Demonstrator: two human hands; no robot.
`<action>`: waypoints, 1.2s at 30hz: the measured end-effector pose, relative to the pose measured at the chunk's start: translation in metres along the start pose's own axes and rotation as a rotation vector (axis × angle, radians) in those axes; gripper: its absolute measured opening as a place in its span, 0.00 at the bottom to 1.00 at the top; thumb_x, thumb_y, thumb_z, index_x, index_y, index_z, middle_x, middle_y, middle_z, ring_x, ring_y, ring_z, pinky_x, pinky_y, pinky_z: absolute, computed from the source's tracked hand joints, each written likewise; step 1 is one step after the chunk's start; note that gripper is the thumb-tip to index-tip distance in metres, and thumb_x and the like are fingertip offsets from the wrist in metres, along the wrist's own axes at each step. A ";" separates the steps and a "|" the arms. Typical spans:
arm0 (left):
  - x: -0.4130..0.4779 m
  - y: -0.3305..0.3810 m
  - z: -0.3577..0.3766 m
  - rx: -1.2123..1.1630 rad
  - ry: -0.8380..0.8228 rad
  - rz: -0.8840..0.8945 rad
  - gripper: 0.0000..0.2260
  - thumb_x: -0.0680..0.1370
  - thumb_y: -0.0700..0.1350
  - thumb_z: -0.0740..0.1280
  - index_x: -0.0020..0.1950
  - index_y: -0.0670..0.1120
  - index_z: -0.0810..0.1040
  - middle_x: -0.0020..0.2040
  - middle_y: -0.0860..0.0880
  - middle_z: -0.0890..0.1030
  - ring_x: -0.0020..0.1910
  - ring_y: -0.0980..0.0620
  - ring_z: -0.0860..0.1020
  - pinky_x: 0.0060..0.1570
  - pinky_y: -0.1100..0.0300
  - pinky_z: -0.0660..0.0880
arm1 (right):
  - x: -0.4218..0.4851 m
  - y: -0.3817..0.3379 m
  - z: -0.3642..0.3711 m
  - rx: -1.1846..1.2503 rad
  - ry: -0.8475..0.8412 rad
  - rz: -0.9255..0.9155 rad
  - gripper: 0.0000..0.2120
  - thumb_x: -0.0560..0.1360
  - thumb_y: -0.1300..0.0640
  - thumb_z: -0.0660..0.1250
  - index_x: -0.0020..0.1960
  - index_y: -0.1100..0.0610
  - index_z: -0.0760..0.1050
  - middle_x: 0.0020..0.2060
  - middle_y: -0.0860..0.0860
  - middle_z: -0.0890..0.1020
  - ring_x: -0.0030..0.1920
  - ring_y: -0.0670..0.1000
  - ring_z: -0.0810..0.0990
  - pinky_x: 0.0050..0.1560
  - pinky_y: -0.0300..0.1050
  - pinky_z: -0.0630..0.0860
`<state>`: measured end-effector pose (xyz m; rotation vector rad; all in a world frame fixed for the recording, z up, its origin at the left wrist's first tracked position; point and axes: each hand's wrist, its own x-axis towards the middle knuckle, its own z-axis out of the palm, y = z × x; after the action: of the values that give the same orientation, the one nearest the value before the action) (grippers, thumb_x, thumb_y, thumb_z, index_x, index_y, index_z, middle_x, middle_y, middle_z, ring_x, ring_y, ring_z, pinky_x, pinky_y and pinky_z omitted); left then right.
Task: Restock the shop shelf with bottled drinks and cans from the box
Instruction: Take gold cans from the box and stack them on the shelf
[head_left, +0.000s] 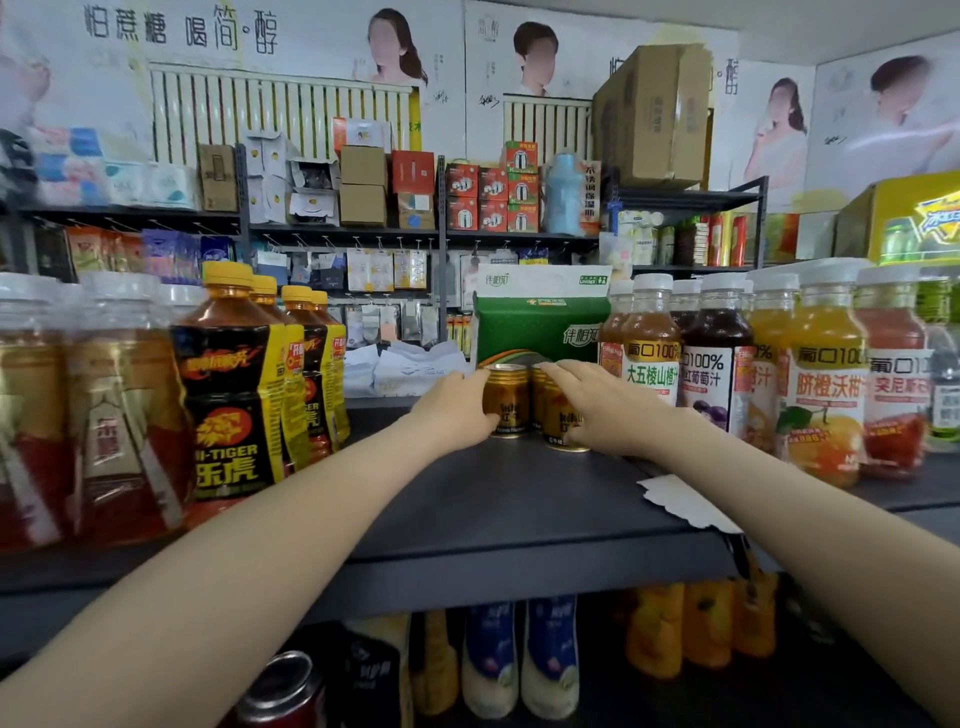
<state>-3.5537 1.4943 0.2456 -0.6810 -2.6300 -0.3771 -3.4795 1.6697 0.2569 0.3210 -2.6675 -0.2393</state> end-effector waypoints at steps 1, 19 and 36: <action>-0.008 0.000 -0.001 -0.010 0.001 0.000 0.24 0.78 0.50 0.64 0.72 0.45 0.65 0.66 0.41 0.72 0.62 0.42 0.73 0.57 0.52 0.74 | -0.005 -0.005 -0.001 0.017 -0.009 0.007 0.38 0.75 0.55 0.66 0.78 0.57 0.48 0.76 0.52 0.54 0.75 0.52 0.53 0.71 0.46 0.58; -0.335 0.019 -0.031 -0.215 0.419 -0.373 0.21 0.79 0.49 0.64 0.72 0.51 0.66 0.68 0.52 0.70 0.65 0.53 0.71 0.55 0.65 0.66 | -0.152 -0.200 0.003 0.865 0.248 -0.340 0.27 0.78 0.55 0.66 0.74 0.55 0.61 0.69 0.50 0.68 0.69 0.48 0.65 0.64 0.35 0.59; -0.755 -0.109 0.013 -0.099 0.064 -1.323 0.28 0.78 0.52 0.64 0.76 0.49 0.61 0.72 0.46 0.64 0.68 0.46 0.68 0.62 0.58 0.68 | -0.271 -0.570 0.126 0.888 -0.558 -0.834 0.29 0.79 0.53 0.63 0.76 0.51 0.55 0.73 0.49 0.62 0.71 0.51 0.64 0.62 0.42 0.67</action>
<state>-3.0073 1.1015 -0.1136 1.1313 -2.6090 -0.8274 -3.1927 1.2093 -0.0891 1.8642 -2.8149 0.7500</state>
